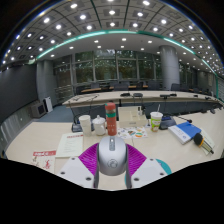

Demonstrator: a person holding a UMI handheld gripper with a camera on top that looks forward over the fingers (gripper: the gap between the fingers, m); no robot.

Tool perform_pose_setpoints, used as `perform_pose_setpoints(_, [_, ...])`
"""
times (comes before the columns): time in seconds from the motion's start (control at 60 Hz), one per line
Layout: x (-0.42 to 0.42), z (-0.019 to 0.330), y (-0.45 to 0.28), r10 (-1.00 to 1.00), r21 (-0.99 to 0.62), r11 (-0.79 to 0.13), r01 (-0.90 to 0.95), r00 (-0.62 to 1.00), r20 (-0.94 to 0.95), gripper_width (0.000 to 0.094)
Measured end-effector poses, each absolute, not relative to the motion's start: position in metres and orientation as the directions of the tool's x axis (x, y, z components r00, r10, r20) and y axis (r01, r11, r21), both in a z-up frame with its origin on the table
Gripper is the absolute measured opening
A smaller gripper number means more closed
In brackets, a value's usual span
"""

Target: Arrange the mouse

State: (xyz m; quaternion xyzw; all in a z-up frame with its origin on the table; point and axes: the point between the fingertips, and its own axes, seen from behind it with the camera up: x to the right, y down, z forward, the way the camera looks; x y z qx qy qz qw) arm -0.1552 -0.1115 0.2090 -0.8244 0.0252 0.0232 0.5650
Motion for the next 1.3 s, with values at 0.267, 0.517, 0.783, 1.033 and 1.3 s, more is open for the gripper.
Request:
perform_pose_setpoints(0.267, [-0.025, 0.079, -0.085, -0.097, -0.84, -0.535, -0.087, 0.994, -0.042, 0.0366])
perform_pose_setpoints(0.517, [0.003, 0.001, -0.088, -0.103, -0.781, -0.616, -0.104, 0.993, -0.051, 0.0438])
perform_pose_setpoints(0.783, [0.003, 0.026, -0.107, -0.085, -0.789, -0.611, -0.063, 0.996, -0.014, 0.0865])
perform_pose_setpoints(1.033, [-0.026, 0.116, -0.183, -0.095, -0.825, -0.564, -0.032, 0.995, 0.026, 0.086])
perform_pose_setpoints(1.3, [-0.075, 0.186, -0.315, -0.104, -0.848, -0.529, 0.008, 0.992, 0.074, 0.0856])
